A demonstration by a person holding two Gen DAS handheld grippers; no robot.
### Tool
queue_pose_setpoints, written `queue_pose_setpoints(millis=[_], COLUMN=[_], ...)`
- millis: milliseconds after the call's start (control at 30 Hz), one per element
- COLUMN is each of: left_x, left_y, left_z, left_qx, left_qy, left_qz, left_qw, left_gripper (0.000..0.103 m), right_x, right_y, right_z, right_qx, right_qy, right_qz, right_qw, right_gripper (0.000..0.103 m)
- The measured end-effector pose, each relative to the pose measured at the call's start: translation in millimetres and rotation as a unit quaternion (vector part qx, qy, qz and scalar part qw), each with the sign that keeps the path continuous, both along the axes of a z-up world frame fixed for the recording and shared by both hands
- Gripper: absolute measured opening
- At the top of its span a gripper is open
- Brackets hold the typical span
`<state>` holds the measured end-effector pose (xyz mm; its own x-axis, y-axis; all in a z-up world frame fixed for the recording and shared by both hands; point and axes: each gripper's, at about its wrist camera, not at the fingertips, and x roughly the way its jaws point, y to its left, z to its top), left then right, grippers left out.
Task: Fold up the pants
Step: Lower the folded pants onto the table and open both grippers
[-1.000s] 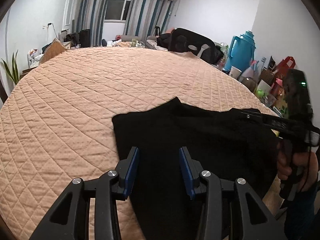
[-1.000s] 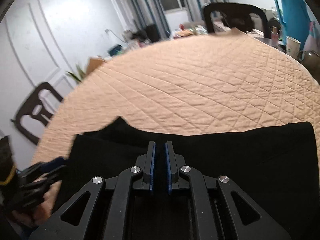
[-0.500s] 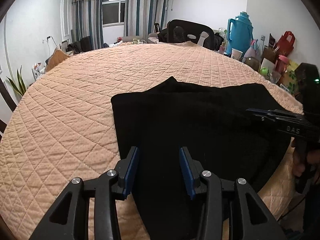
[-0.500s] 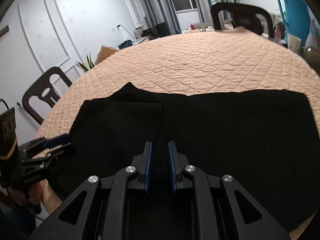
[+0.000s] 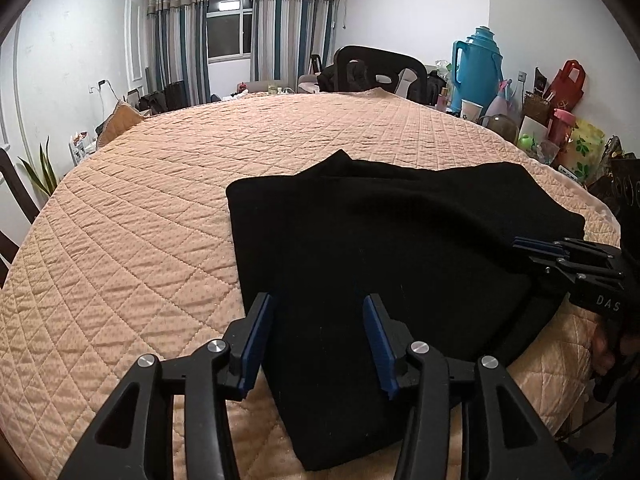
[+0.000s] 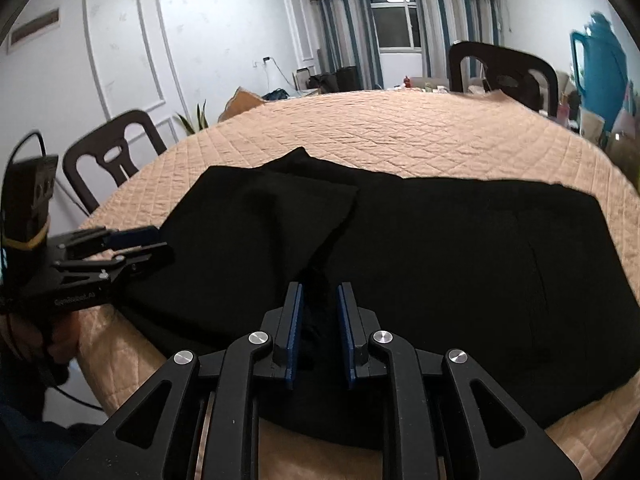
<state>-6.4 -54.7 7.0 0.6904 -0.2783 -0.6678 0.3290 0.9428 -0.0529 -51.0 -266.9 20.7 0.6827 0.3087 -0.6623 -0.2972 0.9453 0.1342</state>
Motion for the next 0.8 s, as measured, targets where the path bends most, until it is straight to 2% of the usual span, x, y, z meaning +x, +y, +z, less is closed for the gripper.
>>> queue_pose_setpoints(millis=[200, 667, 800], left_x=[-0.7, -2.5, -3.1], left_y=[-1.0, -0.6, 0.1], left_z=[-0.9, -1.0, -1.0], left_qx=[0.0, 0.0, -0.001], left_qy=[-0.001, -0.003, -0.004], left_qz=[0.001, 0.003, 0.004], left_qw=[1.0, 1.0, 1.0], left_gripper=[0.05, 0.05, 0.05], right_x=[-3.1, -8.9, -9.5], right_y=[6.7, -1.0, -8.5], right_z=[-0.5, 0.7, 1.0], right_qx=[-0.023, -0.023, -0.044], right_qy=[-0.012, -0.013, -0.012], right_qz=[0.0, 0.001, -0.018], right_qw=[1.0, 1.0, 0.999], right_gripper=[0.018, 0.02, 0.02])
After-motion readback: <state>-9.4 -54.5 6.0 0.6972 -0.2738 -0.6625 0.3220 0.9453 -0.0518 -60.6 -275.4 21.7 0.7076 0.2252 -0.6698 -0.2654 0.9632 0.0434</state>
